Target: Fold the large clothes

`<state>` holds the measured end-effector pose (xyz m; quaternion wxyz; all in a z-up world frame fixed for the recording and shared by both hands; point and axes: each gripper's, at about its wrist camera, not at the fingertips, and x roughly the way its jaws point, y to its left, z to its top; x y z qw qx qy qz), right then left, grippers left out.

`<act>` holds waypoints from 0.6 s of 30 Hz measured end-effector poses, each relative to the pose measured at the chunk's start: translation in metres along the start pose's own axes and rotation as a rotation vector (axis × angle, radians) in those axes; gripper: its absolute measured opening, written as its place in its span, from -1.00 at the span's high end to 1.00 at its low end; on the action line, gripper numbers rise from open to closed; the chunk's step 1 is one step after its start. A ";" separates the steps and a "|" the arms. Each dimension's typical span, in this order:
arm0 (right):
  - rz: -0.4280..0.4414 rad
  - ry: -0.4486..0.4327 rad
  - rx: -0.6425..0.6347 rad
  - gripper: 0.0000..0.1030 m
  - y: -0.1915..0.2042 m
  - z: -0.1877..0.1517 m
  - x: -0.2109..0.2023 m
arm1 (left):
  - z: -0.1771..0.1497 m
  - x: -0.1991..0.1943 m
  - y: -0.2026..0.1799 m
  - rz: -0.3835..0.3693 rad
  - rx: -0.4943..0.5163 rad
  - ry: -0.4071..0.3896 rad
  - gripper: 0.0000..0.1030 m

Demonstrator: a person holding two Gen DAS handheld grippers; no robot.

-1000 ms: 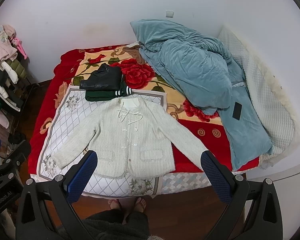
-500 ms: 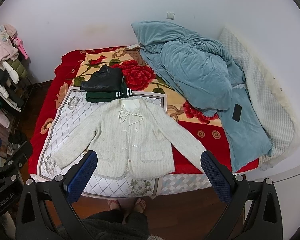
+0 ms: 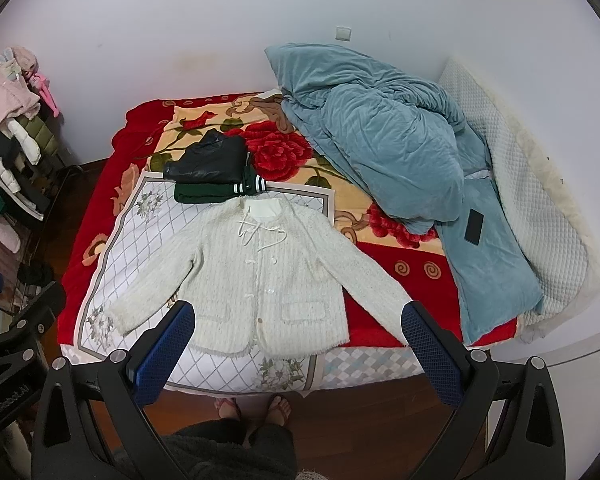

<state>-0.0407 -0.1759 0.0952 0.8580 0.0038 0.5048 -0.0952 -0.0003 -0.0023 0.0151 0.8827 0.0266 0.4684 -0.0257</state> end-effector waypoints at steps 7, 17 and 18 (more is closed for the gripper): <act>-0.002 -0.001 -0.002 -1.00 0.001 -0.001 -0.003 | 0.001 0.000 0.000 0.000 0.001 0.000 -0.99; -0.003 -0.002 -0.002 -1.00 0.002 -0.001 -0.004 | 0.001 0.000 -0.002 -0.003 0.004 -0.004 -0.99; -0.002 -0.004 -0.002 -1.00 0.002 -0.002 -0.004 | 0.002 0.001 -0.002 -0.003 0.003 -0.005 -0.99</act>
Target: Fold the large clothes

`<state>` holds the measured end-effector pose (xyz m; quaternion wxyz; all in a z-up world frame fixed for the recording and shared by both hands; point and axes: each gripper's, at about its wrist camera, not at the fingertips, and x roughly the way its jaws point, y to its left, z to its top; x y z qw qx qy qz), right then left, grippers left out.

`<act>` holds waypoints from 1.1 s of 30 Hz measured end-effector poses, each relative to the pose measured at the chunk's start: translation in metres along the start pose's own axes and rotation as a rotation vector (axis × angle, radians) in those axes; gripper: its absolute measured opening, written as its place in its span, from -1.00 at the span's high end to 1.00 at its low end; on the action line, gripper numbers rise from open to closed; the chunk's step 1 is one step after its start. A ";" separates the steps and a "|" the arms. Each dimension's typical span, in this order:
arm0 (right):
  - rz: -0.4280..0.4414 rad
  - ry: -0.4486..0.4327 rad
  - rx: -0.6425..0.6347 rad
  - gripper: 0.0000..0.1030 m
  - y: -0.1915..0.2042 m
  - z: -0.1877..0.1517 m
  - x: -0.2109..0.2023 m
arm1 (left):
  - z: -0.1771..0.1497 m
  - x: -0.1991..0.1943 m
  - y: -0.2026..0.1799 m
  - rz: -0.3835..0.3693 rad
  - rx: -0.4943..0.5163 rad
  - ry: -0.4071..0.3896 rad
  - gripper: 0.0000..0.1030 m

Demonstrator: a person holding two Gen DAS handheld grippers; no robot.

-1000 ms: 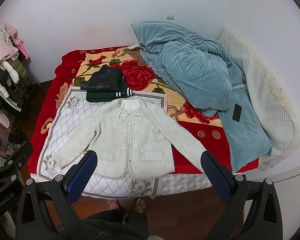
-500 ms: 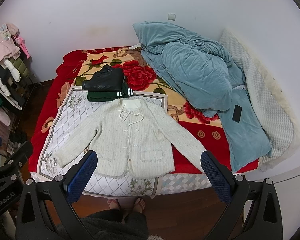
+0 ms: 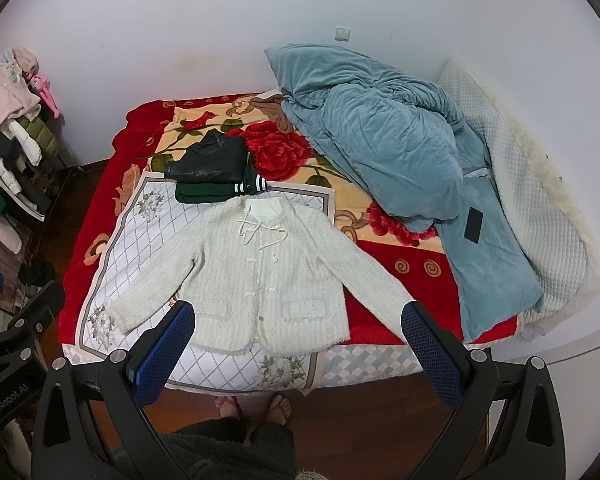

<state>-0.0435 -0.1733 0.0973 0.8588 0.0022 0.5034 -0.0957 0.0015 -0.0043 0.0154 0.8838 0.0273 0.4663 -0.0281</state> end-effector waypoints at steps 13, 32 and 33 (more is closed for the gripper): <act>-0.003 0.004 0.009 -1.00 0.003 0.003 -0.013 | 0.006 -0.011 0.001 -0.011 0.008 -0.008 -0.99; -0.012 0.033 0.162 -1.00 -0.018 -0.007 0.035 | 0.006 0.053 0.002 0.045 0.077 -0.081 -1.00; -0.011 0.035 0.199 -1.00 -0.025 -0.011 0.046 | 0.005 0.063 0.001 0.055 0.082 -0.084 -0.99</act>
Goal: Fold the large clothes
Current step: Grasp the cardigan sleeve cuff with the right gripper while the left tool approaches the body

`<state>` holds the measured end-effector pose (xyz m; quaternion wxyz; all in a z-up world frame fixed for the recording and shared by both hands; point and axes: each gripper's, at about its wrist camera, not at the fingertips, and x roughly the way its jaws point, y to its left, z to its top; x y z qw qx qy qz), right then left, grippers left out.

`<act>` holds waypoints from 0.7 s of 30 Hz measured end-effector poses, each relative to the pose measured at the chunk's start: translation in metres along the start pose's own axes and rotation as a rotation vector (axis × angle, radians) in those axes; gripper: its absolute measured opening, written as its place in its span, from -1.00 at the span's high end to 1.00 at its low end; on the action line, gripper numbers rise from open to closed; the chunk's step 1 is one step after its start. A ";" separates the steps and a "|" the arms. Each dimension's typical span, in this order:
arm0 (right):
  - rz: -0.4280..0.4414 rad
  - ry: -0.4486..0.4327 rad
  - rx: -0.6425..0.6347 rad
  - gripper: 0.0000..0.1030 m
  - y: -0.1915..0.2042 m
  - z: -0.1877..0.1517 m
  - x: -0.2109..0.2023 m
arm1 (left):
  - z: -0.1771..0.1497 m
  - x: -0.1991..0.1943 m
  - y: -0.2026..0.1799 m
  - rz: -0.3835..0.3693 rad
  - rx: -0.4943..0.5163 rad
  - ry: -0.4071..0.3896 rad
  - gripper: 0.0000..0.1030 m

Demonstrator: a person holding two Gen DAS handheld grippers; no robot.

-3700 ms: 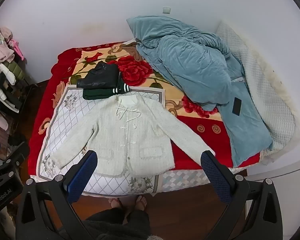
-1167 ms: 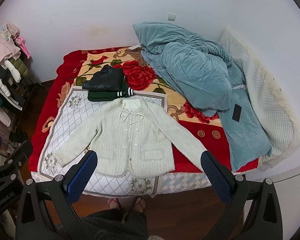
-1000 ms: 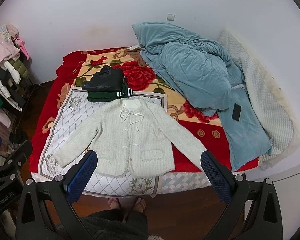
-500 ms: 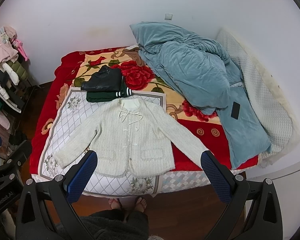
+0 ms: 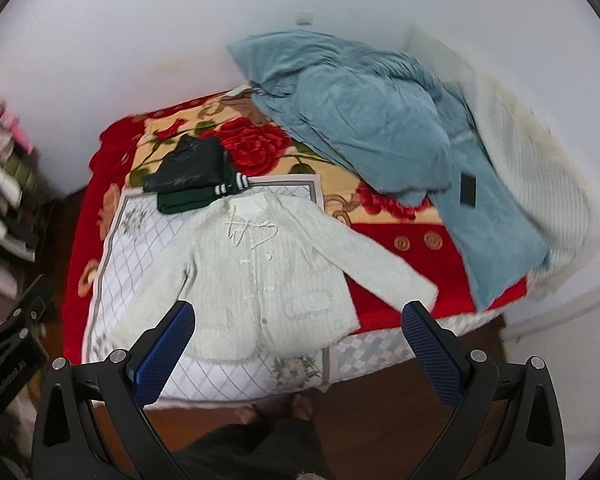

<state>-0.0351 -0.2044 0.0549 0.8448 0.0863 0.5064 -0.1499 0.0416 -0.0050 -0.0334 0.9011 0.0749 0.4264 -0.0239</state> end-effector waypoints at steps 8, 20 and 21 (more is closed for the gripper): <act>-0.039 0.143 0.328 -0.20 -0.108 -0.029 0.143 | -0.019 0.116 -0.040 0.090 0.074 0.048 -1.00; 0.165 0.340 0.991 -0.24 -0.320 -0.126 0.449 | -0.068 0.316 -0.147 0.110 0.049 0.345 -1.00; 0.182 0.350 1.032 -0.24 -0.327 -0.134 0.471 | -0.075 0.333 -0.155 0.117 0.054 0.374 -1.00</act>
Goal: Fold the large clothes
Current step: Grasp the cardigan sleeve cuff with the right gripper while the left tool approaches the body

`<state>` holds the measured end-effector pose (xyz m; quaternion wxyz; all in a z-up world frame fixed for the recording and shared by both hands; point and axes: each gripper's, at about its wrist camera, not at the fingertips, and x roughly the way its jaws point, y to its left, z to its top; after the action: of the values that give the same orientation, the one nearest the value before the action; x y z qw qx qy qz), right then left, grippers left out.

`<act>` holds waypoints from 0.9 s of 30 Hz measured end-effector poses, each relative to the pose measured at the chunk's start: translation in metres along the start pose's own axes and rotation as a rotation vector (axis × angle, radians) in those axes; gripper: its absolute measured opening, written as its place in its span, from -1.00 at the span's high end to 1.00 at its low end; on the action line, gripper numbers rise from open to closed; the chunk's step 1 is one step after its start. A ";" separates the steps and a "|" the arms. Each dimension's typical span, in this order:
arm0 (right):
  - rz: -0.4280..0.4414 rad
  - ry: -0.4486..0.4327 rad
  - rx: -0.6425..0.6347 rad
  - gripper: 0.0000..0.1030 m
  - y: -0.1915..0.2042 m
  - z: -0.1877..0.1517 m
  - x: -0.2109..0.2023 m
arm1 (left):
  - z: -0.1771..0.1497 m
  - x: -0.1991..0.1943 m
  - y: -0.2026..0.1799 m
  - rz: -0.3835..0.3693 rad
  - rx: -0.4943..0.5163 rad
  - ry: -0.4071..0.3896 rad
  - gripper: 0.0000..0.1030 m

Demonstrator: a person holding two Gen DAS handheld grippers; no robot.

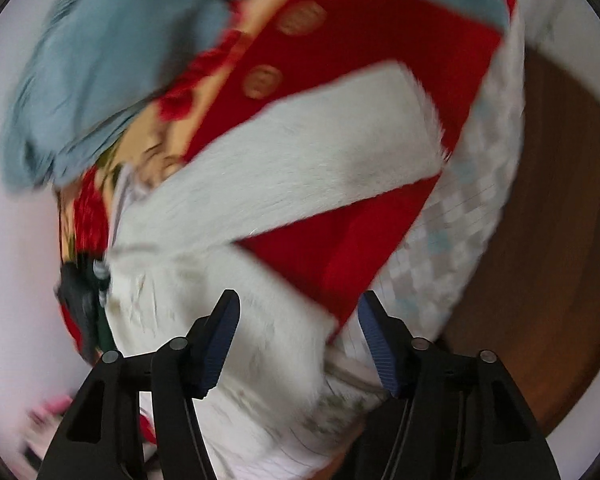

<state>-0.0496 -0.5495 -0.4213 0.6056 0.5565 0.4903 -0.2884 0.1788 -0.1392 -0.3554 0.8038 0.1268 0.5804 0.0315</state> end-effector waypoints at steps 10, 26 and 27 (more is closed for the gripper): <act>0.105 -0.109 0.367 0.42 -0.071 0.085 0.124 | 0.016 0.096 -0.056 0.056 0.028 0.132 -1.00; 0.127 -0.348 0.314 0.90 -0.005 0.088 0.105 | 0.038 0.134 -0.047 -0.020 -0.003 0.110 -1.00; 0.115 -0.367 0.272 0.90 0.007 0.082 0.094 | 0.037 0.134 -0.042 -0.023 -0.012 0.110 -1.00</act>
<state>0.0124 -0.6082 -0.5127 0.6196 0.5982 0.2959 -0.4131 0.2536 -0.1592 -0.4787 0.7719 0.1133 0.6248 0.0325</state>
